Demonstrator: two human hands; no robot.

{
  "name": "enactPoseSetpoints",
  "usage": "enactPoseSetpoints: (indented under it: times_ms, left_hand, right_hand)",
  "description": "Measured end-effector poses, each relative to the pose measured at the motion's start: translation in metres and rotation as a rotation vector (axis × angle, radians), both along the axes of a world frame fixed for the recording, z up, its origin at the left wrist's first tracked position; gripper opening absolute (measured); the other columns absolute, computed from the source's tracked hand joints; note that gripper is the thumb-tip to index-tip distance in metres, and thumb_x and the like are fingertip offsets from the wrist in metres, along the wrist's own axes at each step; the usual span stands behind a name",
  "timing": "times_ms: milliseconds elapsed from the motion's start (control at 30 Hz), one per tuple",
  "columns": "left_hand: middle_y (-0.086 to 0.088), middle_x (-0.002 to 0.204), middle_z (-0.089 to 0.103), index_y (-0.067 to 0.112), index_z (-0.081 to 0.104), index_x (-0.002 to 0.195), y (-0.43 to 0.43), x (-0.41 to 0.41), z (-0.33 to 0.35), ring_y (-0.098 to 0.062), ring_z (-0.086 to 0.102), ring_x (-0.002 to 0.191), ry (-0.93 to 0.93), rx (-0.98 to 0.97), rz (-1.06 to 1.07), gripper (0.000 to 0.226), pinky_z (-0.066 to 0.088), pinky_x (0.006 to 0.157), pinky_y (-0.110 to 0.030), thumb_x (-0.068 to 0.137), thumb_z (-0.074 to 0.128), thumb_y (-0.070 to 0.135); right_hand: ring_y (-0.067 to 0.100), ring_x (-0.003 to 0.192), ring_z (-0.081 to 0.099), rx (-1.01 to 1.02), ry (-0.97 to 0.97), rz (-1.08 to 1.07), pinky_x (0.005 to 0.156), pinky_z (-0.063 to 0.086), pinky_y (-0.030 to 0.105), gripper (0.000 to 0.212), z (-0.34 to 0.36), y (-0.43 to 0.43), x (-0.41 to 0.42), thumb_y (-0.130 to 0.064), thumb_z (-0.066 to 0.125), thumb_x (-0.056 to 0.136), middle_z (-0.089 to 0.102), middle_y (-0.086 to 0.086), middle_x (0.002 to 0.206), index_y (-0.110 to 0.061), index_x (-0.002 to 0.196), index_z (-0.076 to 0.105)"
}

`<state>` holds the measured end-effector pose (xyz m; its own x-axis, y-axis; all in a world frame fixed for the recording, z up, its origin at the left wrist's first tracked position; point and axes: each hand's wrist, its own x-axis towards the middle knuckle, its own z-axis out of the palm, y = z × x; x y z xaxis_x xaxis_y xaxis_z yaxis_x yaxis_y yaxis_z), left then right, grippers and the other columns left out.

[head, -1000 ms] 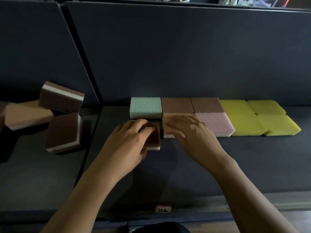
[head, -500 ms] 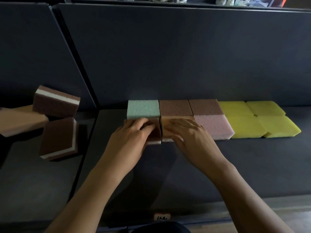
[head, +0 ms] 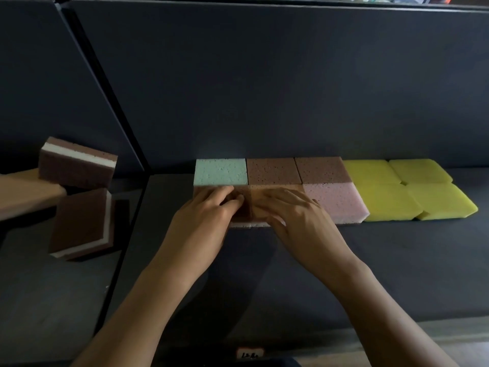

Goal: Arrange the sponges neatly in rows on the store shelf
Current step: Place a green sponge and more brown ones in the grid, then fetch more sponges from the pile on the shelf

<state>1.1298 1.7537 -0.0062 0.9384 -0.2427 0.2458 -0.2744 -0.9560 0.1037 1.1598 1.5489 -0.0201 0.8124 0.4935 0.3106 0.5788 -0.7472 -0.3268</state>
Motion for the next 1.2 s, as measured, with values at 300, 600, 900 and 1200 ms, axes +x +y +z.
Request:
enactPoseSetpoints:
  times_ms: [300, 600, 900, 1200]
  left_hand:
    - [0.000, 0.140, 0.054, 0.021, 0.062, 0.129, -0.004, 0.000, 0.003, -0.023, 0.055, 0.123, 0.016, -0.047, 0.019, 0.054, 0.053, 0.086, -0.037, 0.079, 0.073, 0.002]
    - [0.007, 0.143, 0.048, 0.024, 0.052, 0.139, 0.012, -0.019, 0.009, -0.013, 0.053, 0.123, -0.014, -0.149, -0.001, 0.055, 0.051, 0.095, -0.031, 0.086, 0.068, 0.030]
    - [-0.004, 0.134, 0.054, 0.019, 0.057, 0.129, 0.088, -0.066, 0.010, -0.023, 0.052, 0.124, -0.125, -0.138, 0.422, 0.051, 0.048, 0.091, -0.039, 0.085, 0.061, 0.044]
    - [-0.016, 0.150, 0.033, 0.013, 0.024, 0.147, 0.132, -0.059, -0.002, -0.030, 0.040, 0.132, 0.118, -0.172, 0.829, 0.085, 0.040, 0.102, -0.040, 0.087, 0.036, 0.072]
  right_hand:
    - [0.015, 0.120, 0.059, 0.022, 0.012, 0.022, 0.095, 0.052, 0.043, 0.038, 0.003, 0.000, 0.002, -0.013, 0.067, 0.091, 0.062, -0.009, 0.131, -0.029, 0.126, 0.065]
    - [0.026, 0.115, 0.060, -0.007, 0.110, 0.034, 0.096, 0.050, 0.045, 0.043, 0.022, 0.005, 0.004, -0.029, 0.067, 0.088, 0.063, -0.001, 0.129, -0.030, 0.130, 0.060]
    - [0.020, 0.122, 0.056, 0.090, 0.040, 0.205, 0.097, 0.050, 0.045, 0.042, 0.048, 0.102, -0.011, -0.031, 0.065, 0.089, 0.057, -0.005, 0.135, -0.027, 0.130, 0.058]
    - [0.019, 0.127, 0.050, 0.045, -0.002, 0.284, 0.102, 0.047, 0.041, 0.049, 0.053, 0.193, -0.011, -0.032, 0.064, 0.091, 0.051, -0.004, 0.140, -0.023, 0.138, 0.051]
